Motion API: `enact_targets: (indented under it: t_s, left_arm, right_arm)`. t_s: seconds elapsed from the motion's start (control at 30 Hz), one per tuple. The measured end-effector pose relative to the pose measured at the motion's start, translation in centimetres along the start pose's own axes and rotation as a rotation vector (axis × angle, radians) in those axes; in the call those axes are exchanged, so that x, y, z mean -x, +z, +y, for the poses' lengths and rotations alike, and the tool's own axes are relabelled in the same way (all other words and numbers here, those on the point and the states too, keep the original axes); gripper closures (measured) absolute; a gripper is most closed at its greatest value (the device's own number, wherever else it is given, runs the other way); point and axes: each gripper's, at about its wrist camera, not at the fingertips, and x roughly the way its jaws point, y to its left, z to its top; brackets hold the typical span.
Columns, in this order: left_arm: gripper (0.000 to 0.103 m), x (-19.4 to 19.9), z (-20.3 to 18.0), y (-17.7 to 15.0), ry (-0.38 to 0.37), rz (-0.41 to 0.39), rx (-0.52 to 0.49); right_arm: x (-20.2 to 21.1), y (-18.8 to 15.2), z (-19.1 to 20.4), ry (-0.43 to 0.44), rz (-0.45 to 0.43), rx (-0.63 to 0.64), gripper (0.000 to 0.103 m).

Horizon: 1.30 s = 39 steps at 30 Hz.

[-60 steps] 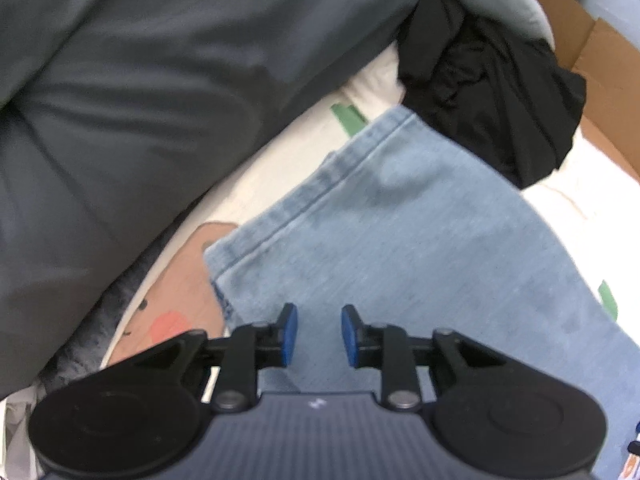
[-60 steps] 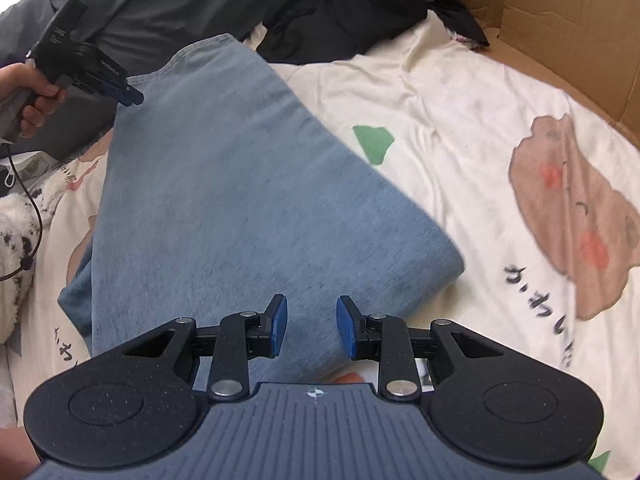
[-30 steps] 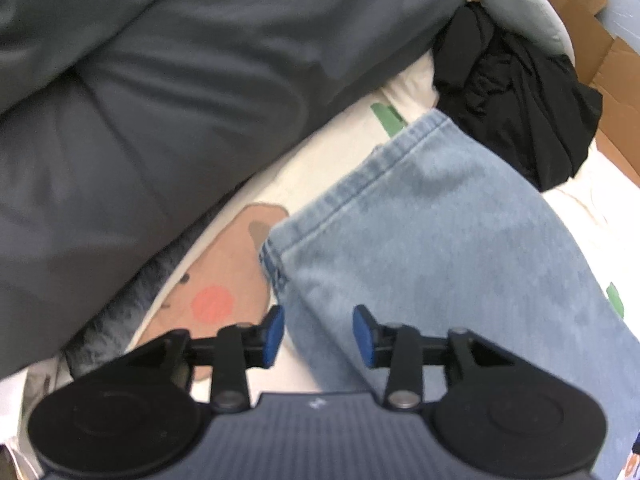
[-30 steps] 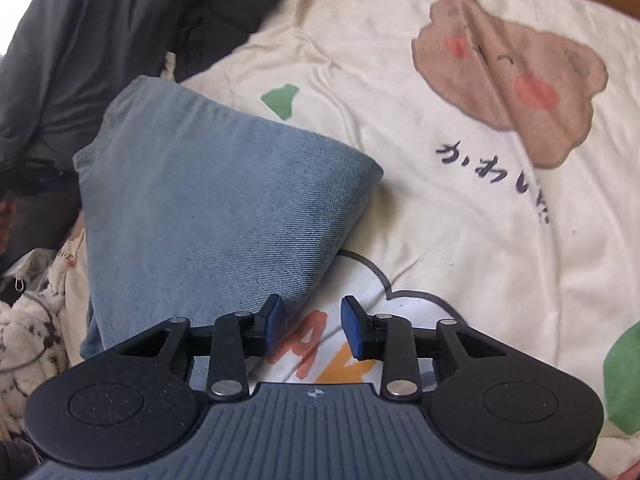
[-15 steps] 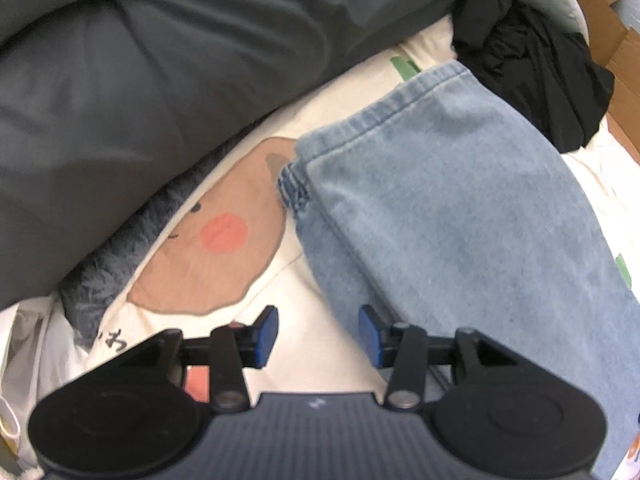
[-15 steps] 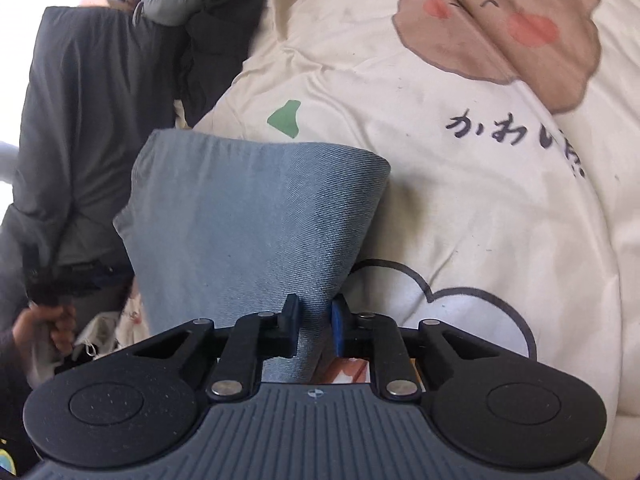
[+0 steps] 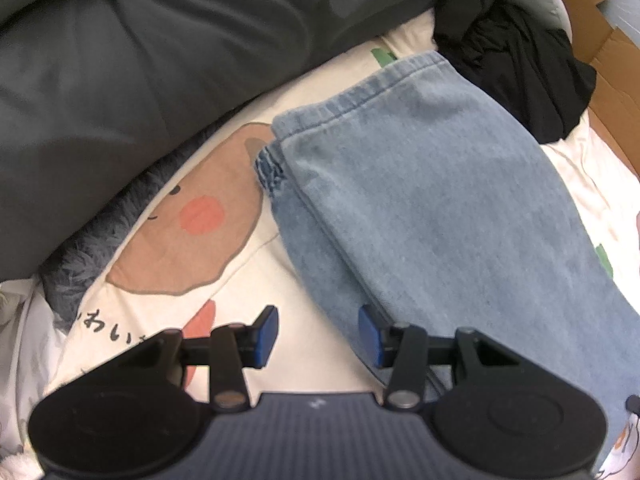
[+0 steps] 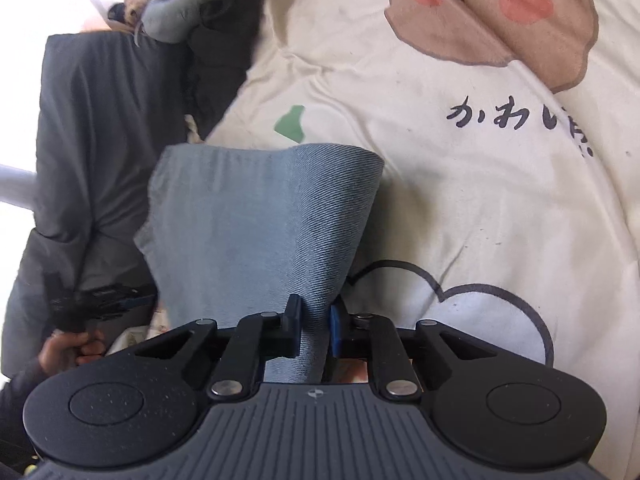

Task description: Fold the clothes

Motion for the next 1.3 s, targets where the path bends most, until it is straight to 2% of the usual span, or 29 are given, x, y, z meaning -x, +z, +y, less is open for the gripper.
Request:
enact_targets:
  t_s: [0.27,0.57,0.67,0.77,0.83,0.93,1.0,1.13,1.3]
  left_arm:
    - [0.055,-0.5,0.0,-1.0,-0.042,0.02,0.03]
    - [0.053,-1.9,-0.3,-2.9,-0.124,0.066,0.069]
    - [0.054,-2.4,-0.5,-3.4,-0.141,0.068,0.081]
    - [0.056,-2.6,-0.4,-3.9,-0.179,0.058,0.118]
    - [0.058,-2.5,-0.3,-4.2,-0.19,0.036,0.136]
    - [0.059,-2.4,-0.1,-4.7,-0.213,0.014,0.169]
    - [0.059,-2.7,0.1,-5.0,-0.231,0.015,0.199]
    - [0.059,-3.1,0.3,-5.6,-0.241,0.004,0.245]
    - [0.059,-3.7,1.4,-5.7,-0.264,-0.037,0.317]
  right_arm:
    - [-0.7,0.1,-1.1,-0.014,-0.008,-0.031,0.085]
    - [-1.5,1.3,-2.4,0.034,-0.078,-0.144,0.077]
    - [-2.0,1.8,-2.5,0.03,-0.086,-0.134,0.077]
    - [-2.4,2.4,-2.4,0.036,-0.078,-0.126,0.076]
    - [-2.2,2.8,-2.0,0.045,-0.071,-0.094,0.09]
    - [-1.5,3.1,-1.5,0.07,-0.079,-0.076,0.092]
    - [-1.4,3.0,-1.4,0.068,-0.076,-0.077,0.091]
    - [-2.1,2.5,-2.4,0.06,-0.055,-0.143,0.077]
    - [-3.7,1.1,-2.0,0.078,0.001,-0.125,0.077]
